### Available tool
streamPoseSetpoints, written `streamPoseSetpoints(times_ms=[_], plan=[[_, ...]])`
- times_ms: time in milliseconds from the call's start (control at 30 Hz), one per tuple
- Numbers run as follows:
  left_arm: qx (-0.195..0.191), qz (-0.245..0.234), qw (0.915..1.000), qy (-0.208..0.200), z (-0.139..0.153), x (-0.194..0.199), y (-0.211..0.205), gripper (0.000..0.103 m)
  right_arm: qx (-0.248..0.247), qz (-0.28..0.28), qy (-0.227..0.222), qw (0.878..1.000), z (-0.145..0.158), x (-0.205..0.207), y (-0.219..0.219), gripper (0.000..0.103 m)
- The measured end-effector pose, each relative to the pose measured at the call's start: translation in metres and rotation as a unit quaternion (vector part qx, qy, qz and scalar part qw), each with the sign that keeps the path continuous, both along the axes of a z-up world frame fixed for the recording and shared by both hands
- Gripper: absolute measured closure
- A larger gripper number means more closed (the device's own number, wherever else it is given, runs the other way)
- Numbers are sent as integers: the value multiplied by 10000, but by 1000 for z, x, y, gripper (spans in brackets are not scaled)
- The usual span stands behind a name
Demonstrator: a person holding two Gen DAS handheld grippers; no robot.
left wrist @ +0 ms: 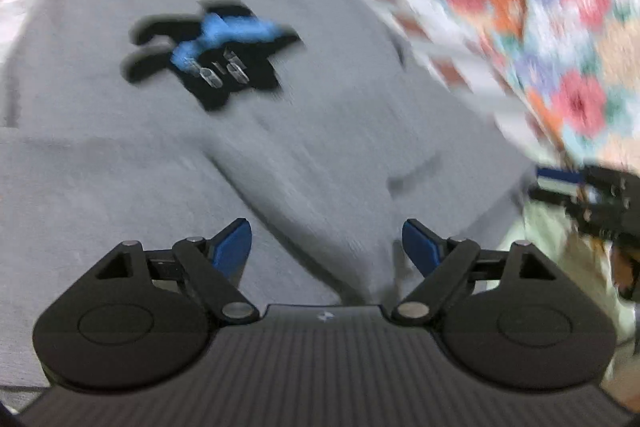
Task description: Fold clothes
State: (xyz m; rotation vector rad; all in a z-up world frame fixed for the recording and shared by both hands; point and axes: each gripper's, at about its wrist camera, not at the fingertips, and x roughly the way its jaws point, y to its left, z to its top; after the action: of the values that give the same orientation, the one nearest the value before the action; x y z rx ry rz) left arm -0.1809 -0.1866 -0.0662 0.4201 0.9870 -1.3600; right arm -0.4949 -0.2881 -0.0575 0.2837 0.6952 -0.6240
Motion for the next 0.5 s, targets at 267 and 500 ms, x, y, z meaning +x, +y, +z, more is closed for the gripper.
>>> streamPoseSetpoints(times_ms=[267, 500], plan=[[-54, 265, 9983, -507, 7, -8, -23, 21, 368, -791, -646, 9941, -20, -8, -27, 57], [-277, 480, 9941, -932, 30, -17, -43, 75, 158, -1111, -825, 9902, -21, -5, -30, 53]])
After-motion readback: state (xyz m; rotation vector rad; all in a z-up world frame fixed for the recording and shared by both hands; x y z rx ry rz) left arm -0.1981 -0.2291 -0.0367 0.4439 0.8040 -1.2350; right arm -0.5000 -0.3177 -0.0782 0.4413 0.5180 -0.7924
